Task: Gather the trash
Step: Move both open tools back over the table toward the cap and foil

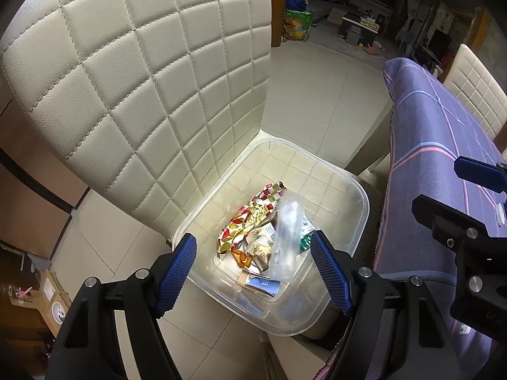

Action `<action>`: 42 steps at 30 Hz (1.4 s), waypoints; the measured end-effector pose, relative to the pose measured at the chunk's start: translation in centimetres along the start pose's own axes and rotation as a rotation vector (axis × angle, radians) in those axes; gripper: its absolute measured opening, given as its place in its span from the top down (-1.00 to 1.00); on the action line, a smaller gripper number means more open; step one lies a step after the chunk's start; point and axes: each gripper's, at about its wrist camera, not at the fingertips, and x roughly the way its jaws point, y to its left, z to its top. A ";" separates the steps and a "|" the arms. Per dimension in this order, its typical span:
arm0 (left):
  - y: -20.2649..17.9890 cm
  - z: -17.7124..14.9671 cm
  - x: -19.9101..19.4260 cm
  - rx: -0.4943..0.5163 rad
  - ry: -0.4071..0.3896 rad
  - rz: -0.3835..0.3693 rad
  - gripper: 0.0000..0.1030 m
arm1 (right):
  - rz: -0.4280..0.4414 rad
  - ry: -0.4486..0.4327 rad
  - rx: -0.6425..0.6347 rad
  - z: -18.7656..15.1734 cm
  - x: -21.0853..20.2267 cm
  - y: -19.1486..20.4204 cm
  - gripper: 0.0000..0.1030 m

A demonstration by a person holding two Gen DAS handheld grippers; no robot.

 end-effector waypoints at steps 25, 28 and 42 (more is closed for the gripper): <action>-7.1 -2.6 -5.5 0.132 -0.053 -0.008 -0.41 | -0.023 -0.043 0.086 -6.2 -5.0 -4.9 -0.38; -8.5 -3.1 -6.3 0.151 -0.063 -0.016 -0.41 | -0.028 -0.047 0.106 -7.3 -5.7 -6.0 -0.38; -15.4 -6.0 -9.1 0.234 -0.077 -0.074 -0.41 | -0.060 -0.060 0.220 -13.8 -8.7 -11.1 -0.38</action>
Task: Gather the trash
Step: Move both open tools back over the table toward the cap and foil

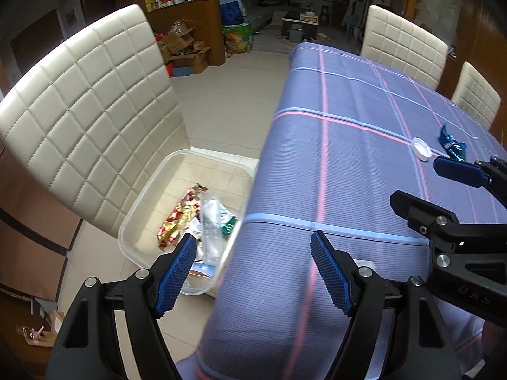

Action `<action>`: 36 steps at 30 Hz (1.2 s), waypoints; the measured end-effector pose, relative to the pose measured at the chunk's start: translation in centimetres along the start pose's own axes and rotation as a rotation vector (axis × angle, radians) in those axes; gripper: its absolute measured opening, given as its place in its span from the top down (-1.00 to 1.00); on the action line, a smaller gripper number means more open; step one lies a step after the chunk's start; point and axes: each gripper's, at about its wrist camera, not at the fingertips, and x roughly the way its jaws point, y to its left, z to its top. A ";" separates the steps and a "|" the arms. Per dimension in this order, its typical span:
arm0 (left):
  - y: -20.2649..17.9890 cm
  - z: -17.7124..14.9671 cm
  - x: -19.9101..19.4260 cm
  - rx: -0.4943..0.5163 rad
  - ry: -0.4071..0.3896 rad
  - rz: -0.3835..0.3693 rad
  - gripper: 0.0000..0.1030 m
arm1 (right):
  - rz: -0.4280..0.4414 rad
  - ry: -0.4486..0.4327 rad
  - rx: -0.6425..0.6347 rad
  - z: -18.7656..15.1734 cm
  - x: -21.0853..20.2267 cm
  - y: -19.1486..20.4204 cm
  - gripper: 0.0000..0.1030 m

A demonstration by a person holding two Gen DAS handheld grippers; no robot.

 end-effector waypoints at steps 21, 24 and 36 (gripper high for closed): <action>-10.8 -1.7 -2.6 0.170 -0.024 -0.060 -0.41 | -0.034 -0.008 0.241 -9.4 -3.7 -10.5 -0.39; -12.2 -1.9 -2.7 0.190 -0.022 -0.067 -0.41 | -0.045 0.004 0.277 -10.8 -3.5 -12.1 -0.39; -17.0 -2.0 -2.2 0.258 -0.006 -0.093 -0.41 | -0.052 0.025 0.375 -14.1 -3.0 -17.0 -0.39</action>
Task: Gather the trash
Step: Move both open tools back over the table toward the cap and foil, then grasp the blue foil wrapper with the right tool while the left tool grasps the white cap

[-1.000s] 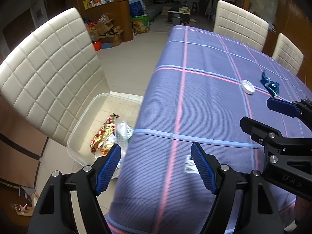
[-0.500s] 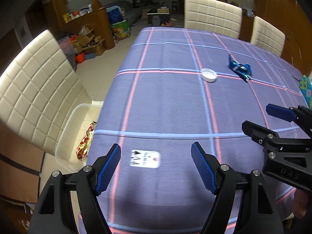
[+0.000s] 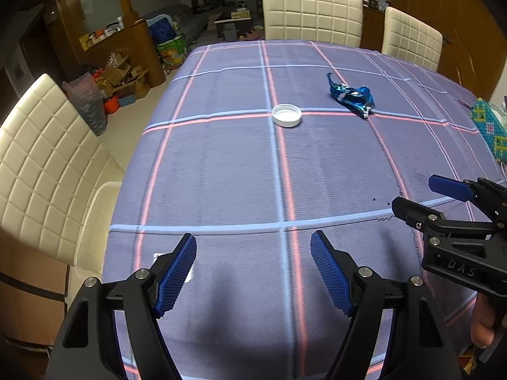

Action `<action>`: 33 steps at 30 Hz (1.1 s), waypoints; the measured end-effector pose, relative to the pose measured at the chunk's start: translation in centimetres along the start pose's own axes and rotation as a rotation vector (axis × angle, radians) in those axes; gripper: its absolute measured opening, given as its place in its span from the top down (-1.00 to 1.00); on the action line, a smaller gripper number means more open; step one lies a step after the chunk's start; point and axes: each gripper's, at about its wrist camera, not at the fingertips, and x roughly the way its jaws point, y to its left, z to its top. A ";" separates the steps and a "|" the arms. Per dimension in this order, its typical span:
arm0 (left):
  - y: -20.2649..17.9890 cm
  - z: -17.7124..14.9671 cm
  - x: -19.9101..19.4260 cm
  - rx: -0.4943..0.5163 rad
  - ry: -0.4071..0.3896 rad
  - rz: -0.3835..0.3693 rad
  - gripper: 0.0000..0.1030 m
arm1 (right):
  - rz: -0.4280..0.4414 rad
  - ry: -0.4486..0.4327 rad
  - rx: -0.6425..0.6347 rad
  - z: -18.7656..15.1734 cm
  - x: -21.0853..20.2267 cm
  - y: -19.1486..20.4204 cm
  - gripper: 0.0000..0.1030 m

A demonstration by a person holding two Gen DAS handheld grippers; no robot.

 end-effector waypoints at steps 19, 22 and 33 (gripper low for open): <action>-2.5 4.4 4.2 0.038 0.037 -0.019 -0.41 | -0.014 0.051 0.028 3.7 4.3 -4.0 -0.38; -2.4 5.1 5.0 0.040 0.047 -0.020 -0.41 | -0.013 0.061 0.030 4.3 5.0 -4.2 -0.38; -2.1 7.5 7.2 0.052 0.052 -0.021 -0.41 | -0.027 0.070 0.018 7.1 6.9 -4.3 -0.38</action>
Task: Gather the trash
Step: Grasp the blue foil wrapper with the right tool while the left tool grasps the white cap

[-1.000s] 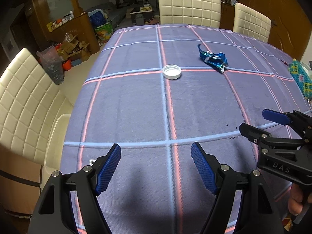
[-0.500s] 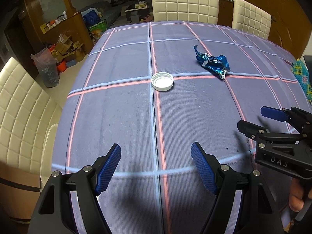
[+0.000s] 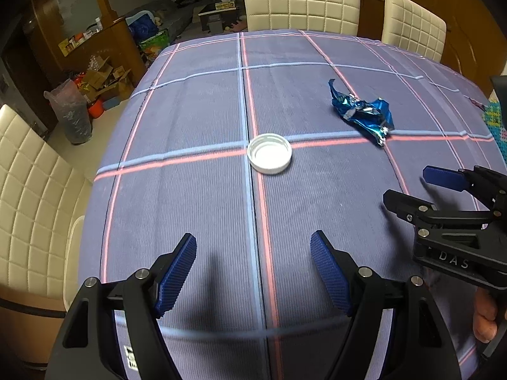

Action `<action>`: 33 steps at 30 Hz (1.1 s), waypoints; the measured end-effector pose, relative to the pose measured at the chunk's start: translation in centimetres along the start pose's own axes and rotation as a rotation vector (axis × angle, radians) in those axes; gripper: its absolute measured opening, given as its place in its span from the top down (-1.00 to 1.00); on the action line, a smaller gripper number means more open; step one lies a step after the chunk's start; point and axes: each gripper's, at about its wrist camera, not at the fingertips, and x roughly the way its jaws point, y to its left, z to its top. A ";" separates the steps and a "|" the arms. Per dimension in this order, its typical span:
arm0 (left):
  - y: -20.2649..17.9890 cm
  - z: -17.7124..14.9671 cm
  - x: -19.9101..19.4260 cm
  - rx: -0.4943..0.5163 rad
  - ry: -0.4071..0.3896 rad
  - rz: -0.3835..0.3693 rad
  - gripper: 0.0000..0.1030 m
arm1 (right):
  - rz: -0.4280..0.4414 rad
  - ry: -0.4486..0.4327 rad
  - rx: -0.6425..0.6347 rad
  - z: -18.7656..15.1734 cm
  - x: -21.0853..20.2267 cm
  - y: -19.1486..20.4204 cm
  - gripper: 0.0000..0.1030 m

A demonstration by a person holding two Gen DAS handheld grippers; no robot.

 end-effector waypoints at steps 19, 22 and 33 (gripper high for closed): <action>0.4 4.7 4.7 0.010 0.038 0.001 -0.41 | -0.041 0.008 -0.032 4.7 3.2 0.2 -0.38; 0.4 5.2 5.3 0.011 0.043 -0.007 -0.41 | -0.045 0.004 -0.033 5.6 3.6 0.2 -0.37; 0.9 5.9 5.9 -0.021 0.038 -0.053 -0.30 | -0.033 -0.022 -0.044 6.4 3.7 0.6 0.27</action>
